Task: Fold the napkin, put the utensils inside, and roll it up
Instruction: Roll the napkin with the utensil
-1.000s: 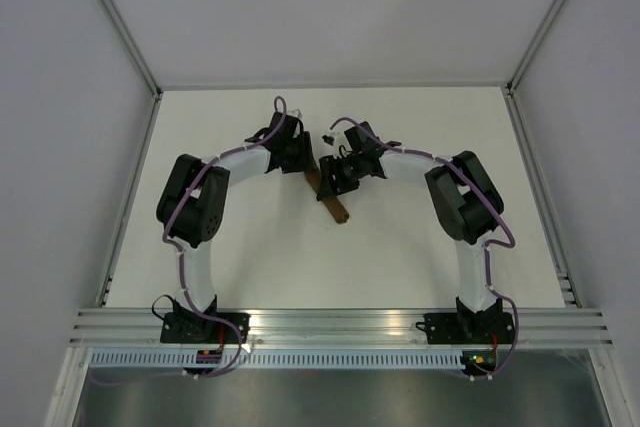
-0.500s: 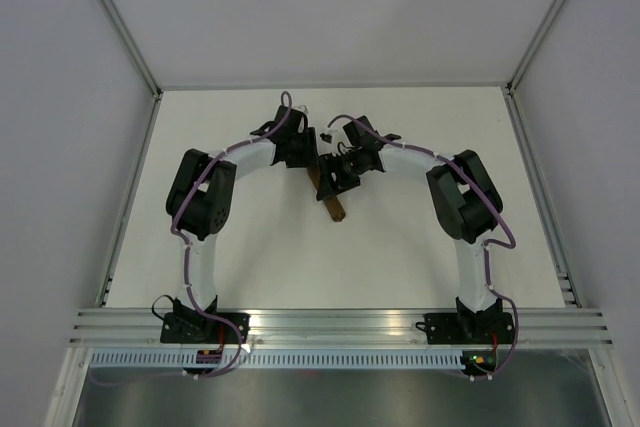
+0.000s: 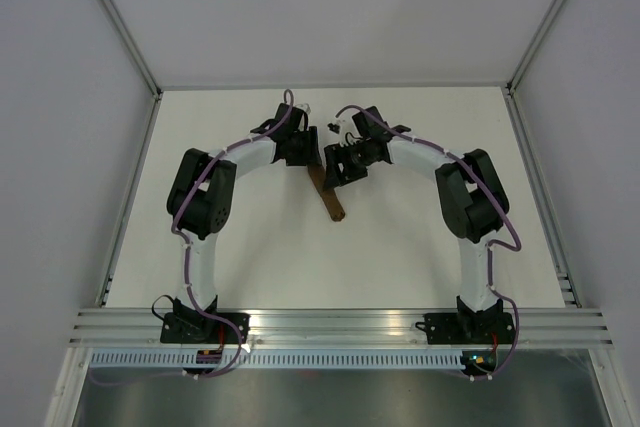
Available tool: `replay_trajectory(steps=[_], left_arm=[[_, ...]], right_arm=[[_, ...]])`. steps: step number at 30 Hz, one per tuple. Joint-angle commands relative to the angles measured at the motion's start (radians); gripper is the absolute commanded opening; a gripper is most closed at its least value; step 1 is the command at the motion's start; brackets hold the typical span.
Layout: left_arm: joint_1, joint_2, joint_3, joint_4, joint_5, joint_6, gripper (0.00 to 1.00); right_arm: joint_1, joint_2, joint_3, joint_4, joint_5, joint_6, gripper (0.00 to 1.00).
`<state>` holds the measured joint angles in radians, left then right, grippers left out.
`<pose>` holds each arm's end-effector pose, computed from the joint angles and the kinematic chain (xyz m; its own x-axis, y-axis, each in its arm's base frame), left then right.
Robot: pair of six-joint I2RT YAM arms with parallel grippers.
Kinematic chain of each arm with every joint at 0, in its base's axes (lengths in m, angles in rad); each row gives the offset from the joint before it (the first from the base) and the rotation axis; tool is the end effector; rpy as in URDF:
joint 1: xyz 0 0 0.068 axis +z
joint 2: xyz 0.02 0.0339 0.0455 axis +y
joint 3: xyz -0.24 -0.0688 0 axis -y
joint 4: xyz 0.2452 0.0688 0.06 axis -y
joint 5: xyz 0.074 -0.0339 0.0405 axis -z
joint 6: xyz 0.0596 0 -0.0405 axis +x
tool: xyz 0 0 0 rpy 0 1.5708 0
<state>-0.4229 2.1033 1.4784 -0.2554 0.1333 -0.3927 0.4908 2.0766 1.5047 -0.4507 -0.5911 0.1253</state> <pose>0.4167 -0.1962 0.1229 -0.8347 -0.0403 -0.5492 0.1781 0.9240 -0.3384 0.3718 0.2363 0.1358 -0.8277 -0.3247 -0.4576 -0.5484 0.6410 0.5370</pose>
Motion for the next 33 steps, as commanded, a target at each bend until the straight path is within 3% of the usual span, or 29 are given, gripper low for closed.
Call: replay_trajectory(steps=[1, 21, 26, 33], left_arm=[[0.001, -0.017, 0.046, -0.002, 0.011, 0.057, 0.57], [0.01, -0.216, 0.037, 0.004, -0.067, 0.115, 0.6], [0.042, -0.348, -0.007, -0.03, -0.067, 0.109, 0.6], [0.056, -0.623, -0.263, -0.033, -0.072, 0.101, 0.61]], right_arm=[[-0.006, -0.065, 0.042, -0.034, -0.007, -0.004, 0.72], [-0.046, -0.107, 0.055, -0.063, -0.035, -0.056, 0.73], [-0.141, -0.191, 0.0, -0.059, -0.091, -0.073, 0.73], [-0.345, -0.418, -0.096, -0.135, -0.061, -0.209, 0.75]])
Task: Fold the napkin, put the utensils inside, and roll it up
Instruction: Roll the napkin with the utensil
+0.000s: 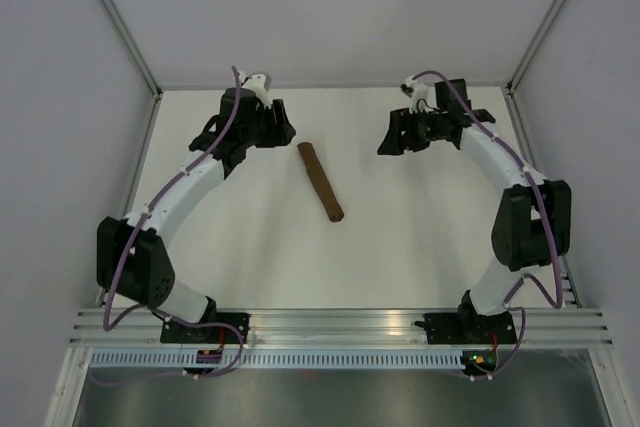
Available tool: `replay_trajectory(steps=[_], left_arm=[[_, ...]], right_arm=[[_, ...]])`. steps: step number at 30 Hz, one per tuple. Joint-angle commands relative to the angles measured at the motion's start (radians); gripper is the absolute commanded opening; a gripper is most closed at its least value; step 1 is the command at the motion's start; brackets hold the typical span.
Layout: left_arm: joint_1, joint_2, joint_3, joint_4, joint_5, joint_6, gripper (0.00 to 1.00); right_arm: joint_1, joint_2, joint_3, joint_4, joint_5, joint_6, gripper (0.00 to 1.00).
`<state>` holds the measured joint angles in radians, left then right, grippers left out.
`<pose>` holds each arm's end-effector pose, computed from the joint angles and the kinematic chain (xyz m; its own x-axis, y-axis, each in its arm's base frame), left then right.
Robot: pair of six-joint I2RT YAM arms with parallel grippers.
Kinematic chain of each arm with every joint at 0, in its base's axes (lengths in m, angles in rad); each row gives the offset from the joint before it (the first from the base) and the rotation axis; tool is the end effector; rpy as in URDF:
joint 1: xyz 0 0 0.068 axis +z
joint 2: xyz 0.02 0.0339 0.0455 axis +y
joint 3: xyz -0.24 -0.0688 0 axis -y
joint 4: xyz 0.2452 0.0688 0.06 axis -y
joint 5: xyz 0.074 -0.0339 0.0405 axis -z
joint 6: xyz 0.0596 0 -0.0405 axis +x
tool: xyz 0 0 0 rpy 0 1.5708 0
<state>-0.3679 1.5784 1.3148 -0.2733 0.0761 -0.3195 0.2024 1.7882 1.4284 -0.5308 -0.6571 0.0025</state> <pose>0.3612 -0.1441 0.2793 -0.5849 -0.1102 -0.8036 0.2484 0.9188 -0.3068 0.3832 0.1158 0.2235 -0.7629 -0.1545 -0.6278 -0.5336 0.6988 0.4765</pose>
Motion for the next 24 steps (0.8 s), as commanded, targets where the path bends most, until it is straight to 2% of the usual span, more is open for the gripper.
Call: replay_trajectory(steps=[1, 7, 11, 24], left_arm=[[0.006, -0.159, -0.127, -0.012, -0.007, 0.028, 0.61], [0.02, -0.356, -0.284, -0.032, 0.031, 0.036, 0.63], [0.021, -0.454, -0.35, -0.033, 0.053, 0.026, 0.64], [0.02, -0.534, -0.354, -0.075, 0.079, 0.046, 0.64]], right_arm=[[-0.076, -0.191, -0.048, -0.061, 0.007, -0.104, 0.76], [-0.225, -0.354, -0.143, -0.095, 0.043, -0.186, 0.81], [-0.259, -0.395, -0.198, -0.089, 0.04, -0.188, 0.81], [-0.302, -0.437, -0.218, -0.035, 0.062, -0.18, 0.82]])
